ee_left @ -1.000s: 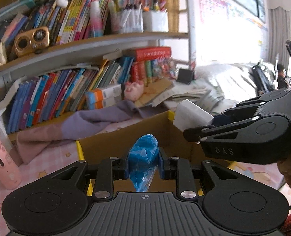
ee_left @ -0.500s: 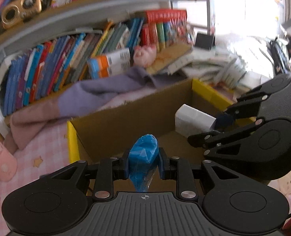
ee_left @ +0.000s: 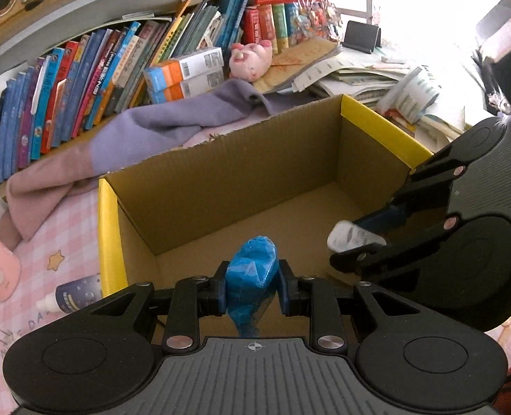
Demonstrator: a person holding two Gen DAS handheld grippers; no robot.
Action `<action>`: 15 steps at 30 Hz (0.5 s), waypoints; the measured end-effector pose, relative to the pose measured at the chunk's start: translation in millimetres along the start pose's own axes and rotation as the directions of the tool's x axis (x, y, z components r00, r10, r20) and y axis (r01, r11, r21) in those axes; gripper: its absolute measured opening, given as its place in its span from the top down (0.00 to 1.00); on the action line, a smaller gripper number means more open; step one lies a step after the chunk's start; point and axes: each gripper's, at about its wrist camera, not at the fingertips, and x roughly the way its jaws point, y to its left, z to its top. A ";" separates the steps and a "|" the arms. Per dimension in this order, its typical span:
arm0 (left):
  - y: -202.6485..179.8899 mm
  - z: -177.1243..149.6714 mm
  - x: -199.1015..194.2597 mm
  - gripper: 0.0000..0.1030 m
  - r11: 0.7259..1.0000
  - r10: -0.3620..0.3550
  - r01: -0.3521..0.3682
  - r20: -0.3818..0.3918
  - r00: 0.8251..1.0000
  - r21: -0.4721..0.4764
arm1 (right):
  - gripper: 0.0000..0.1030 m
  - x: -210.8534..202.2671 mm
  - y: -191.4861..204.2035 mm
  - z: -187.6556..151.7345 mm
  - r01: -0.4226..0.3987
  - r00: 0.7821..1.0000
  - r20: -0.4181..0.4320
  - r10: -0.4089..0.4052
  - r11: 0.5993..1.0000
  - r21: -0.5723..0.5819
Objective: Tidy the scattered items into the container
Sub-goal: 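Open the left gripper to drop the blue bag while the right gripper drops the charger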
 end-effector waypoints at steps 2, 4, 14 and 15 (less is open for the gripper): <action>0.3 -0.3 0.1 0.74 1.000 0.001 -0.001 -0.002 1.000 -0.006 | 0.76 -0.2 0.1 0.2 0.005 1.000 0.001 -0.005 1.000 -0.002; 0.9 -0.5 0.2 0.73 1.000 0.003 -0.003 -0.005 1.000 -0.015 | 0.74 -1.5 0.7 -0.3 0.015 1.000 0.010 -0.015 1.000 -0.002; 9.1 -4.5 -15.5 0.29 0.991 0.121 -0.118 0.047 0.991 -0.065 | 0.70 -17.3 -1.9 -2.6 0.040 0.996 0.082 -0.043 0.999 0.030; 10.7 -5.1 -19.6 0.28 0.990 0.123 -0.118 0.061 0.991 -0.077 | 0.68 -21.0 -1.7 -2.8 0.045 0.994 0.095 -0.049 0.998 0.034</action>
